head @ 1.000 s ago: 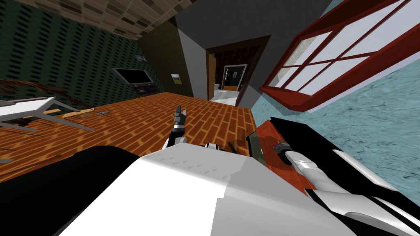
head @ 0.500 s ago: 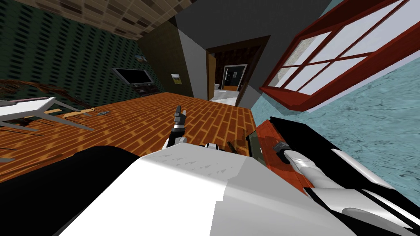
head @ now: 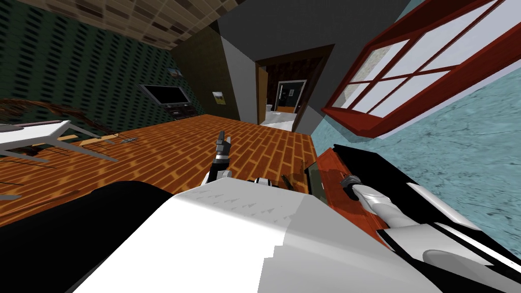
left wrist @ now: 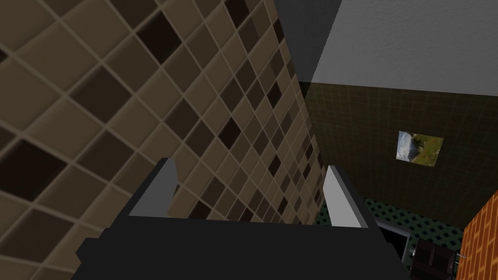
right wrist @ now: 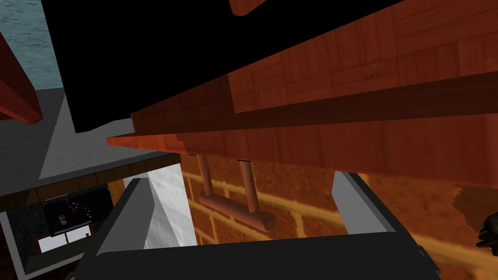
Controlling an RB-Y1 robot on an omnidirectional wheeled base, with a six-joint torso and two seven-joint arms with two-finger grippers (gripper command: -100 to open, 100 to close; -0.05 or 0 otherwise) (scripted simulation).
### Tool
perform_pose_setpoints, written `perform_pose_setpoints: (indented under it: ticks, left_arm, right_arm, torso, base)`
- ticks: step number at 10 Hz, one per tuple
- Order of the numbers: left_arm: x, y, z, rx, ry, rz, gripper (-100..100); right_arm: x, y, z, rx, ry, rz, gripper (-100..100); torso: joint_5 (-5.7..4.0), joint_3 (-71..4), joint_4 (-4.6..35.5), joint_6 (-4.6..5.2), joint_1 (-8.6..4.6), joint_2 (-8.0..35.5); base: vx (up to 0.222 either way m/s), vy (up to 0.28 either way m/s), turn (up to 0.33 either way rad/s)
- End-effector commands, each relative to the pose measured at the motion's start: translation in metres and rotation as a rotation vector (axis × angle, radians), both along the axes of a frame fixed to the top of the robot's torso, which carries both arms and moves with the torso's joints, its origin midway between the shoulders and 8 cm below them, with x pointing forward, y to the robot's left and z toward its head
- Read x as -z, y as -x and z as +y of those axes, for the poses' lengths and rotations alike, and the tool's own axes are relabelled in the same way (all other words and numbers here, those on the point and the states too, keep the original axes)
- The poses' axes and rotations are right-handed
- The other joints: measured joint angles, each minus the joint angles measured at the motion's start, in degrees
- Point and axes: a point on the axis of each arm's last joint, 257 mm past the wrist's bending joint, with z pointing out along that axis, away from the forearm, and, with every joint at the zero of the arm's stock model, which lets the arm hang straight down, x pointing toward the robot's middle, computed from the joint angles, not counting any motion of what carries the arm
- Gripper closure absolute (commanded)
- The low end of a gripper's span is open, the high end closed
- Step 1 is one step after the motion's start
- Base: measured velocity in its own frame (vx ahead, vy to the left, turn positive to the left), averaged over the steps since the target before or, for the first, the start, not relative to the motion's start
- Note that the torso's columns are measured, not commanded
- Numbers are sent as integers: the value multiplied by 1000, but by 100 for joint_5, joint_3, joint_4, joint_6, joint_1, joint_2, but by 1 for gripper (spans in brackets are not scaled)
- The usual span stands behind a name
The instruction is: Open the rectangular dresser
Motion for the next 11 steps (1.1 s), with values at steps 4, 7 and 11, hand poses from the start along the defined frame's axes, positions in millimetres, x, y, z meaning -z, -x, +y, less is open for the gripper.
perform_pose_setpoints:
  ticks: [4,7,11]
  left_arm:
    - [0,0,0,0,0,0,0]
    - [0,0,0,0,0,0,0]
    - [0,0,0,0,0,0,0]
  right_arm:
    - [22,8,17,-13,-58,13,100]
    - [6,2,7,-11,-28,-11,100]
    - [-3,1,4,2,-47,-57,100]
  torso:
    - [-38,-6,-22,7,-37,-13]
    - [-19,-3,-7,-4,-38,-8]
    - [-13,-8,-5,-19,-23,-18]
  base:
    - [22,15,2]
    - [-6,1,-9]
    - [15,12,-6]
